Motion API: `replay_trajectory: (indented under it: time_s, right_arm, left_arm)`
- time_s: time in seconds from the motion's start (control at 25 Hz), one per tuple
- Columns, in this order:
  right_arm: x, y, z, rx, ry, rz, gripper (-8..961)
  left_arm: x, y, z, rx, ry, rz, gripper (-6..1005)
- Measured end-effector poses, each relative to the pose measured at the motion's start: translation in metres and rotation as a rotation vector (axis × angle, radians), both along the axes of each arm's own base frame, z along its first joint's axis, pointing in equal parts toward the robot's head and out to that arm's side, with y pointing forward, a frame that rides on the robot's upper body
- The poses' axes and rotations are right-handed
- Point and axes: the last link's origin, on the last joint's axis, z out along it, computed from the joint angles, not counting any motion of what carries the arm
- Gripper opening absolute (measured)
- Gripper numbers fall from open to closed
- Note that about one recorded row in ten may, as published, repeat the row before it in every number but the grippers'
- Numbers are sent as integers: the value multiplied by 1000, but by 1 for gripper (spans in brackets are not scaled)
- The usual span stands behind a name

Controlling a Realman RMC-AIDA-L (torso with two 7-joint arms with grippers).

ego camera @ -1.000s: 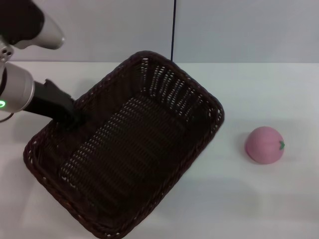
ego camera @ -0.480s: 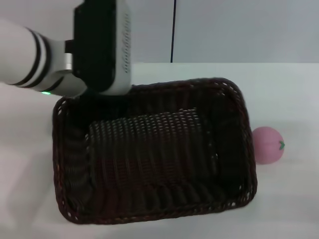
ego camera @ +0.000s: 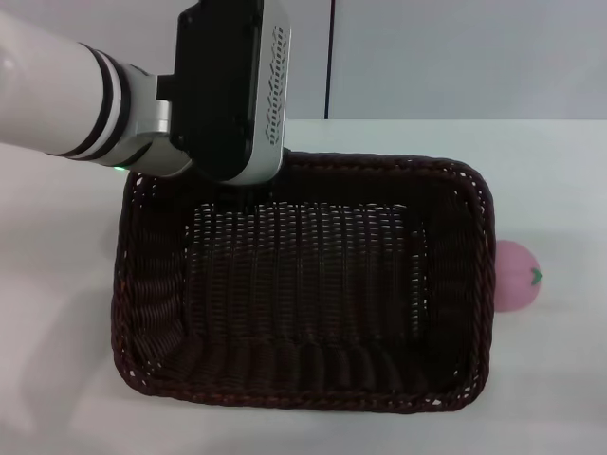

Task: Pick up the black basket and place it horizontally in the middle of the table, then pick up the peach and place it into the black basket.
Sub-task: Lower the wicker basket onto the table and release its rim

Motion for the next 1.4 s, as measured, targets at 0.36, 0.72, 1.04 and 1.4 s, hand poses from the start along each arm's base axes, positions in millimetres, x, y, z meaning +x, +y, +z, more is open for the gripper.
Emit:
replay_trajectory:
  time_s: [0.36,0.72,1.04,1.4]
  right_arm:
    - [0,5,-1,-11,-3,-9,608]
    - [1,7,-1,-18,-5,-19,602]
    - [1,7,-1,-19,-6,-18,596]
    - [5,4,7,-25,-10,3,590]
  left_arm:
    - [-9,3,2,68,-46,22,224]
    - [-16,3,-1,67,-33,-14,228]
    - [-11,6,-3,73,-79,-30,344]
    - [-13,14,17,168,-278,29,689]
